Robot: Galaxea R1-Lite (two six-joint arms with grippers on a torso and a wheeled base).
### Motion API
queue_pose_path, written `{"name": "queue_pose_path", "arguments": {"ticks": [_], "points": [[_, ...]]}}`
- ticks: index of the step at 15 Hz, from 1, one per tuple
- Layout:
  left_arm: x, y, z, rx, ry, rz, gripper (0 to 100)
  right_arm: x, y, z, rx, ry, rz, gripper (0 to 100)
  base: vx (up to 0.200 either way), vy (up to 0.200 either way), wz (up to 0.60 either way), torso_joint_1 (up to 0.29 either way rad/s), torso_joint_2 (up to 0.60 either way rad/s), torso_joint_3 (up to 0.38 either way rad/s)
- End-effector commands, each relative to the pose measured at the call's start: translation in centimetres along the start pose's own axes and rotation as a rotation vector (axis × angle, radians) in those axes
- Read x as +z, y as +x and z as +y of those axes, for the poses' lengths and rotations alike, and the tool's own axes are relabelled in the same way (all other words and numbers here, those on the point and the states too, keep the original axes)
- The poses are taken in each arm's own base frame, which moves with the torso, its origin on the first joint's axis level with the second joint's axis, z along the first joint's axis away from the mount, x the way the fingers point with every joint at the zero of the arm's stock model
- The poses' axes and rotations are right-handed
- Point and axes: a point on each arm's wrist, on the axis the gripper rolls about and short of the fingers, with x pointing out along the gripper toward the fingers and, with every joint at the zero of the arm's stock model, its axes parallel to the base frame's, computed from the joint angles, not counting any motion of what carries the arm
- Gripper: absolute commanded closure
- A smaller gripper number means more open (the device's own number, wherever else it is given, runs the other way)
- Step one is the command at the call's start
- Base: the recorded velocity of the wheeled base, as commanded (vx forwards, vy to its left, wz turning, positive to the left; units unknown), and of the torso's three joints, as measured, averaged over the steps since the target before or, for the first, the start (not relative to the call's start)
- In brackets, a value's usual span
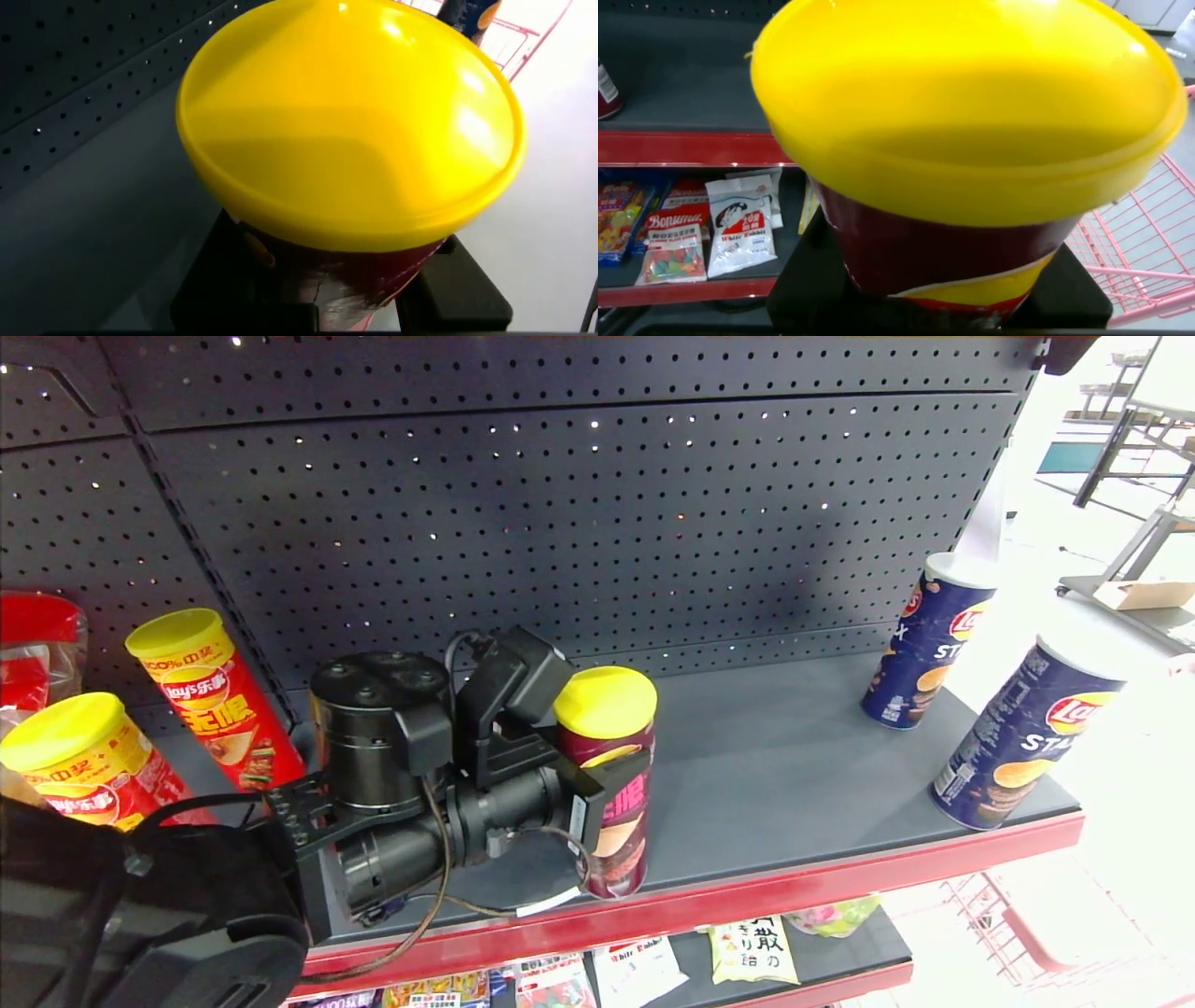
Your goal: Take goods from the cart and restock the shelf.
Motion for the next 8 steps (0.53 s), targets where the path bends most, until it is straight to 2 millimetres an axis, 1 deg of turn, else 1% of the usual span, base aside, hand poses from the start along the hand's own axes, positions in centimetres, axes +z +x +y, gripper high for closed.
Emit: {"name": "queue_pose_path", "arguments": {"ticks": [1, 7, 8], "points": [[-0.09, 0.02, -0.01, -0.001, -0.001, 0.003, 100, 0.00, 0.01, 0.00, 0.000, -0.001, 0.000, 100, 0.000, 0.000, 0.00, 0.000, 0.00, 0.000], [-0.26, 0.06, 0.00, 0.001, 0.003, 0.010, 100, -0.03, 0.04, 0.01, 0.001, -0.001, 0.003, 100, 0.000, 0.000, 0.00, 0.000, 0.00, 0.000], [-0.42, 0.04, 0.00, 0.002, 0.004, 0.016, 0, -0.03, 0.04, 0.01, 0.001, -0.001, 0.003, 100, 0.000, 0.000, 0.00, 0.000, 0.00, 0.000]]}}
